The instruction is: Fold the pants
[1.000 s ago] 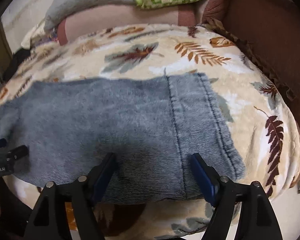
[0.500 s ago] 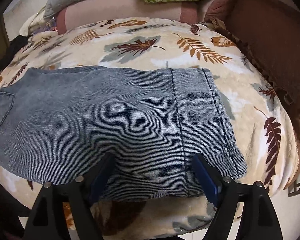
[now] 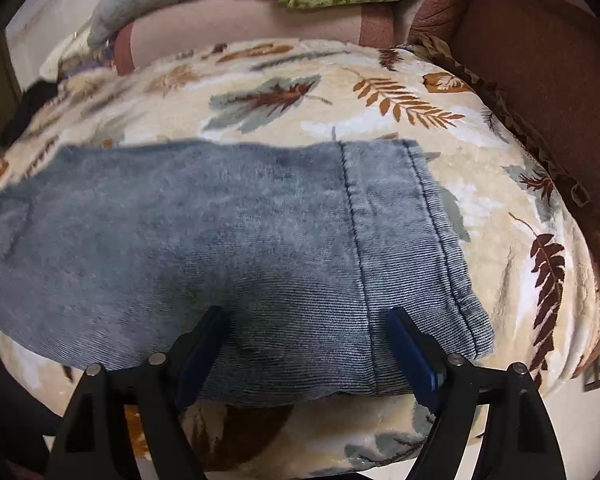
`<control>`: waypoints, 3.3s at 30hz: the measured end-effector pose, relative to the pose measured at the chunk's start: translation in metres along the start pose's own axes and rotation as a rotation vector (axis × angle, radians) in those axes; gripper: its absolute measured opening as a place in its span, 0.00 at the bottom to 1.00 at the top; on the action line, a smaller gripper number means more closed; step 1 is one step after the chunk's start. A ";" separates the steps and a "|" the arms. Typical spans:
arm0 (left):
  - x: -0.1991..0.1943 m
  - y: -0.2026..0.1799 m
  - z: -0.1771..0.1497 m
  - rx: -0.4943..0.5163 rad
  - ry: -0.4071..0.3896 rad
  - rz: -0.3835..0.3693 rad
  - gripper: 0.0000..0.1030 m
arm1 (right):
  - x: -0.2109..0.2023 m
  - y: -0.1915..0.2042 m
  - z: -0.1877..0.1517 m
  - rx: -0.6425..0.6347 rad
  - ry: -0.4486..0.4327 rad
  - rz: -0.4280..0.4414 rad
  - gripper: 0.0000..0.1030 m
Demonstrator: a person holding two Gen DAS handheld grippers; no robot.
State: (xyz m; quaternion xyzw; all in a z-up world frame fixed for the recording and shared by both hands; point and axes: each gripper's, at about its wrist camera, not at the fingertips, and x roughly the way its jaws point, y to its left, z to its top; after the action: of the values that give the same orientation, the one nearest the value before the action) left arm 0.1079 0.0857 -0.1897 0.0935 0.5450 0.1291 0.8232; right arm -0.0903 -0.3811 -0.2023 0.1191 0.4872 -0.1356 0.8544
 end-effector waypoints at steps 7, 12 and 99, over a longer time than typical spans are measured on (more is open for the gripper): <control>-0.077 -0.034 -0.010 0.086 -0.215 -0.055 1.00 | -0.022 -0.051 0.002 0.233 -0.116 0.087 0.82; -0.128 -0.062 -0.019 0.158 -0.341 -0.108 1.00 | -0.031 -0.061 0.003 0.276 -0.163 0.104 0.82; -0.079 -0.215 -0.083 0.423 -0.070 -0.337 1.00 | 0.027 -0.130 -0.064 0.852 0.106 0.707 0.63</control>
State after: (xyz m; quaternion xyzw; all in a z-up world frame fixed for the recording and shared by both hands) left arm 0.0256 -0.1424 -0.2167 0.1757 0.5390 -0.1298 0.8135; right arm -0.1736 -0.4840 -0.2669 0.6169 0.3619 -0.0194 0.6986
